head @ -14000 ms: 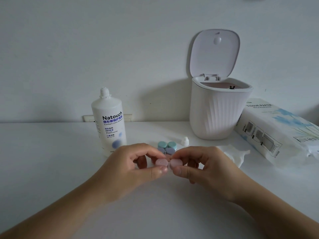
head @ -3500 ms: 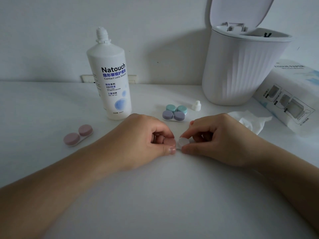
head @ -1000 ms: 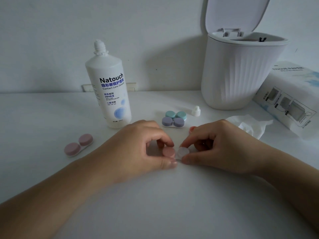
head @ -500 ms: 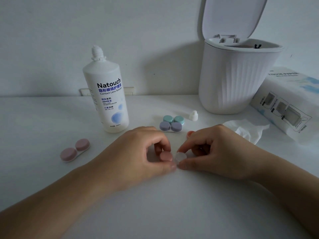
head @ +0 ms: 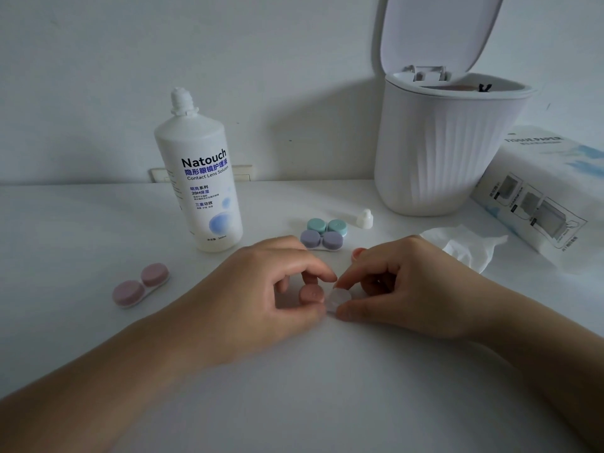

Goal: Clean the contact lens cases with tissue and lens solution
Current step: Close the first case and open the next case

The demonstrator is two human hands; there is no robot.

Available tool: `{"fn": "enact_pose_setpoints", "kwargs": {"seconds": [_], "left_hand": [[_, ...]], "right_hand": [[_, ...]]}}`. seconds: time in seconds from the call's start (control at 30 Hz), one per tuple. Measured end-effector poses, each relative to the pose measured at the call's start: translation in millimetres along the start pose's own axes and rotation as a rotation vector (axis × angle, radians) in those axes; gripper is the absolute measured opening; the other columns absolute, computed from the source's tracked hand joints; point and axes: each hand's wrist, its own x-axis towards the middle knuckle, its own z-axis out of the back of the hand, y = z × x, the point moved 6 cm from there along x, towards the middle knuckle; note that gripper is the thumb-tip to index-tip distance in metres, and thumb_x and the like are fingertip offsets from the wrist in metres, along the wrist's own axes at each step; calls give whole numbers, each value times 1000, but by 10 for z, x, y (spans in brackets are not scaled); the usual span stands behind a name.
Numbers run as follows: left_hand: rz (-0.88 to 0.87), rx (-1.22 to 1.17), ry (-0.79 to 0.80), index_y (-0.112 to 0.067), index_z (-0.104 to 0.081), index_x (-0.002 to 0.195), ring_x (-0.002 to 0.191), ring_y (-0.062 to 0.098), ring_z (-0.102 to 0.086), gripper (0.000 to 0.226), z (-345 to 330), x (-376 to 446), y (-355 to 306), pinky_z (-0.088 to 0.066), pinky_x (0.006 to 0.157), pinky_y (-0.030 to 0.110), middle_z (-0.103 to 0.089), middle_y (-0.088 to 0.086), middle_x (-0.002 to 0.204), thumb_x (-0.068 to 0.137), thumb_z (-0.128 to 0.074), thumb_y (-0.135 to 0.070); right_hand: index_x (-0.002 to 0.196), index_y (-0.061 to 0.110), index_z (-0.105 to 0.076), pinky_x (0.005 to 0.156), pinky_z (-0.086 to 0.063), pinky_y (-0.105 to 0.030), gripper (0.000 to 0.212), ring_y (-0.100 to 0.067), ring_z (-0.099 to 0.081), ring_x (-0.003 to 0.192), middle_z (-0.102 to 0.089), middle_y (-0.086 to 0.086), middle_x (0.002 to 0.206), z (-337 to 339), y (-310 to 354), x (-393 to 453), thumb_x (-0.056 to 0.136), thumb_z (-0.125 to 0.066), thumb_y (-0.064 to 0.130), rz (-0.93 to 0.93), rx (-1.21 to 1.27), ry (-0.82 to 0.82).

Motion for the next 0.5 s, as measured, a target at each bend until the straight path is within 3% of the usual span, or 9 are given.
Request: {"fn": "enact_pose_setpoints", "kwargs": {"seconds": [0.1,0.2,0.27,0.37,0.5], "left_hand": [[-14,-12,1,-39,-70,113,79,19,-54,29,-4,11,-1,-47,72,28,-60,-14,100,84,-68,-45],[-8,-73,-63,-37,-71,117,80,21,-57,27,53,37,24,-48,75,26,-59,-9,99,92,-62,-41],[16,-104,-134,-36,-73,110,79,21,-57,24,120,50,59,-45,73,21,-60,-8,94,93,-58,-45],[107,-165,-209,-36,-70,94,62,11,-53,24,187,67,154,-41,60,14,-65,-17,84,81,-68,-57],[218,-98,-235,-33,-69,83,48,0,-44,19,193,68,294,-34,49,7,-59,-29,62,75,-86,-31]], "right_hand": [[87,41,-77,61,-43,-32,15,-13,-50,57,-51,10,55,-3,2,0,75,-82,48,-1,0,5],[88,41,-77,75,-55,-42,17,-10,-49,55,-50,12,54,-1,-8,3,73,-79,50,-13,-6,0],[88,42,-76,84,-55,-48,18,-5,-46,53,-50,12,53,-3,-17,3,73,-79,51,-24,-9,2],[88,41,-77,93,-53,-52,16,-6,-45,53,-50,12,54,-8,-16,6,74,-80,49,-22,-15,1],[88,40,-77,86,-54,-49,17,-5,-46,53,-51,13,54,-1,0,2,74,-81,48,-20,-13,-5]]}}
